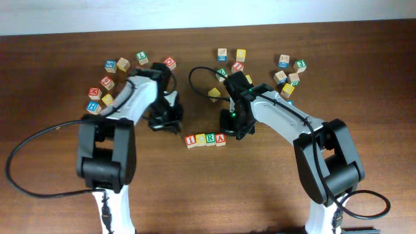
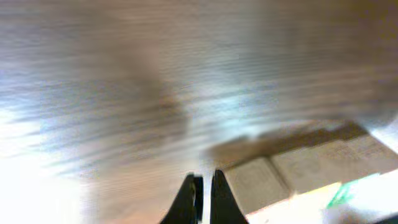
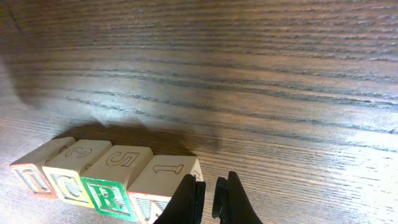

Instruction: Spell out ICRA

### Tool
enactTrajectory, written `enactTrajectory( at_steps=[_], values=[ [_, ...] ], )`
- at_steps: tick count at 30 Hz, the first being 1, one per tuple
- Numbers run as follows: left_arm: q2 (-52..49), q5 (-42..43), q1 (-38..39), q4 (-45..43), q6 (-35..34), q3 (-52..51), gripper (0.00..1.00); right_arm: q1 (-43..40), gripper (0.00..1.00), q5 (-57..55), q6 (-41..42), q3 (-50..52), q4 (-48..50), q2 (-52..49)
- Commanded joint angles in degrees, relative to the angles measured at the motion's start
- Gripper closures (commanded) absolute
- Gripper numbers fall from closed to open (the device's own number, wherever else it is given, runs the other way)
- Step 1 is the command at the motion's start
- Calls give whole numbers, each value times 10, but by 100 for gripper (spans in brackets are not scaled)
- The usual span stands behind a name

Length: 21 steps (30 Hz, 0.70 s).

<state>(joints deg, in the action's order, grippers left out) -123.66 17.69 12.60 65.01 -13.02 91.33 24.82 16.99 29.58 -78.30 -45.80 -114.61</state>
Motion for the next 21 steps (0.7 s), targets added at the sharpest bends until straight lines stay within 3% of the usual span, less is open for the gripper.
enactTrajectory(
  at_steps=[1, 5, 11, 21],
  values=[
    [-1, -36, -42, 54, 7, 32, 100, 2, 96, 1, -2, 3, 0, -2],
    [-2, -29, -24, 90, 7, 19, 100, 3, 96, -11, -2, 3, 0, -2],
    [-18, 25, 32, 24, -17, -30, 100, 3, 96, -11, -2, 7, -9, -2],
    [-19, 25, 39, -3, -19, -30, 100, 3, 96, 16, 1, 25, 13, -2]
  ],
)
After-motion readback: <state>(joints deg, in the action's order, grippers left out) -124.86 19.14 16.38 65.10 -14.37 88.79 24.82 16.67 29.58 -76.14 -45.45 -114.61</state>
